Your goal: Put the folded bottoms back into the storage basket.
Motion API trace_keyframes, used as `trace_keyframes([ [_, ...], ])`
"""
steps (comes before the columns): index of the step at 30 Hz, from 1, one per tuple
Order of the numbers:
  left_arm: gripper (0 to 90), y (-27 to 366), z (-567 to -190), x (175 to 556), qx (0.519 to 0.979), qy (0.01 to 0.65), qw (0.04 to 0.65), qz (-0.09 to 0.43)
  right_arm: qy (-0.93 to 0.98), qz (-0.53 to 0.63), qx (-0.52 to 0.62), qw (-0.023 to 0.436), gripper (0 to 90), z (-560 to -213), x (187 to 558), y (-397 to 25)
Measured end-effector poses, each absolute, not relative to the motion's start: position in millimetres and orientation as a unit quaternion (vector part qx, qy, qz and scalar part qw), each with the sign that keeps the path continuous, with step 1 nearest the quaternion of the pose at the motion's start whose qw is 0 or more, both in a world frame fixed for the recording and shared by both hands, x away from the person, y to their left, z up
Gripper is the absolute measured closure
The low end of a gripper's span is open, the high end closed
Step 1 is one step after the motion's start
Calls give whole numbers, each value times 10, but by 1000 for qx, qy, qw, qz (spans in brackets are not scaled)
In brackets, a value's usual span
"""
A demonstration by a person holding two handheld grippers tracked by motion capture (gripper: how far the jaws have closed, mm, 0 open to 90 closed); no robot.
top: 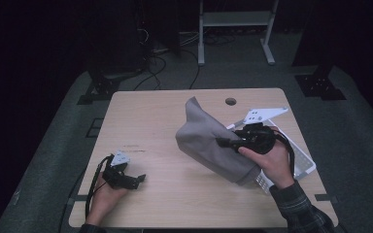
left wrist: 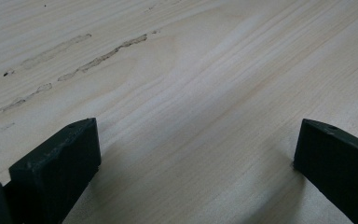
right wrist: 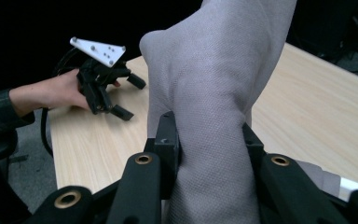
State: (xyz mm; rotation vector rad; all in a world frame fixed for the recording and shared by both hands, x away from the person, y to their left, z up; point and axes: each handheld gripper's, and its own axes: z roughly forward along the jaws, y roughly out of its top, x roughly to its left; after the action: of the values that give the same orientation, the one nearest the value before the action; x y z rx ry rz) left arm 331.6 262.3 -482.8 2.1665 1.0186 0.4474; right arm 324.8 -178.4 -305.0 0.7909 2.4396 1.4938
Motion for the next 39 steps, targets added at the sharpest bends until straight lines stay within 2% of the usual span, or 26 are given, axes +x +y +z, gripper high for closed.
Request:
trace_keyframes([
  [19, 0, 2621, -4832, 3317, 833, 393, 348, 174, 784, 520, 312, 133, 688, -2794, 3279, -2370],
  [39, 0, 2622, -4832, 3316, 834, 393, 347, 174, 759, 482, 393, 191, 688, -2934, 3425, -2948],
])
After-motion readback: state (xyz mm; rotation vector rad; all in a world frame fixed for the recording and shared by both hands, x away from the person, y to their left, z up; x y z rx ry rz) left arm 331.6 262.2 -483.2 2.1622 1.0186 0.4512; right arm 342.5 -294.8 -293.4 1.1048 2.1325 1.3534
